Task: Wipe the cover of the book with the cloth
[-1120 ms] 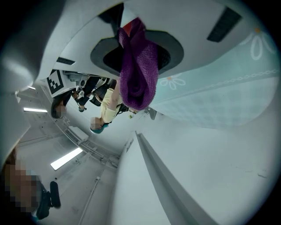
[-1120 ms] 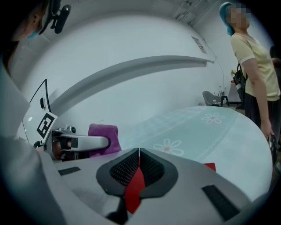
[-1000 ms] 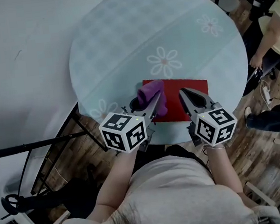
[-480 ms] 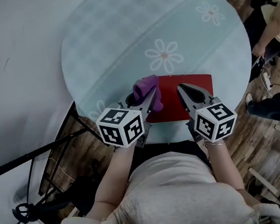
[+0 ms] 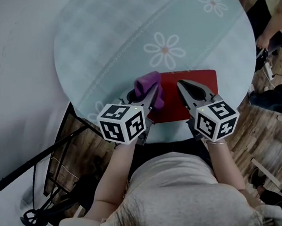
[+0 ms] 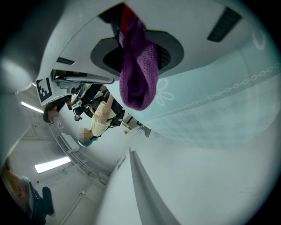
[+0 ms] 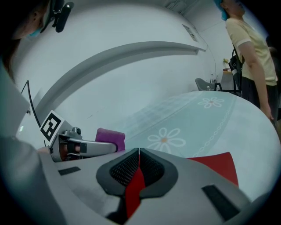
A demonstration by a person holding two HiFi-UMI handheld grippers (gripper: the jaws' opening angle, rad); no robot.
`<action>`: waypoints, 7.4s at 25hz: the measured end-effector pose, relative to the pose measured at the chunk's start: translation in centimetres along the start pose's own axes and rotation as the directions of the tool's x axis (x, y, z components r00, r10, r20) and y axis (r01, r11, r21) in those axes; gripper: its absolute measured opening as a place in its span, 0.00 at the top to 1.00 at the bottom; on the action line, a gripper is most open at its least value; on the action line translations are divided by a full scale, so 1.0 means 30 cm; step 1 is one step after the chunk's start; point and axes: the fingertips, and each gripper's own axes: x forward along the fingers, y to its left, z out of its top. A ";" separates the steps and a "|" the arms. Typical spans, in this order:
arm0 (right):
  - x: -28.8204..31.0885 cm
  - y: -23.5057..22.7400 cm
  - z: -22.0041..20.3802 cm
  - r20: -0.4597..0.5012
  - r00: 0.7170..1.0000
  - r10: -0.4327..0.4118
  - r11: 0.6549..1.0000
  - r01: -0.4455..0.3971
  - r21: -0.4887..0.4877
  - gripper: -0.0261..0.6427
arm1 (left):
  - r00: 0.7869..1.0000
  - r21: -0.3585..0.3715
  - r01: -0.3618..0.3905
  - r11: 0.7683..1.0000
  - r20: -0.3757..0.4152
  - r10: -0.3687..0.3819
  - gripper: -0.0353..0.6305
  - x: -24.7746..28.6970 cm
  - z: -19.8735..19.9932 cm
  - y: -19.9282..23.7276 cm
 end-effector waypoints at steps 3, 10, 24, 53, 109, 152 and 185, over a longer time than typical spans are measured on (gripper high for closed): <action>0.003 -0.004 -0.016 -0.014 1.000 -0.003 1.000 0.003 0.008 0.93 | 1.000 -0.008 -0.007 1.000 -0.015 0.006 0.78 0.011 -0.005 0.019; 0.001 -0.012 -0.039 -0.019 1.000 -0.009 1.000 0.009 0.022 0.93 | 0.999 -0.005 -0.026 1.000 -0.044 0.026 0.78 0.032 -0.018 0.051; -0.028 -0.062 -0.055 -0.023 1.000 -0.002 0.999 0.003 0.047 0.93 | 0.989 0.002 -0.127 0.992 -0.080 0.127 0.78 0.076 -0.045 0.091; -0.108 -0.223 -0.089 -0.041 0.999 -0.011 0.993 0.015 0.120 0.93 | 0.968 0.054 -0.193 0.980 -0.150 0.199 0.78 0.133 -0.059 0.086; -0.288 -0.536 -0.116 -0.084 0.992 0.091 0.989 -0.081 0.120 0.93 | 0.946 0.094 -0.200 0.975 -0.241 0.217 0.78 0.447 -0.129 -0.291; -0.347 -0.580 -0.090 -0.069 0.987 0.146 0.985 -0.139 0.102 0.93 | 0.975 0.063 -0.142 0.988 -0.165 0.150 0.78 0.527 -0.125 -0.480; -0.183 0.066 -0.181 -0.015 0.990 0.138 0.990 -0.138 0.004 0.93 | 0.982 0.109 -0.156 0.982 -0.087 0.166 0.78 -0.089 -0.168 -0.128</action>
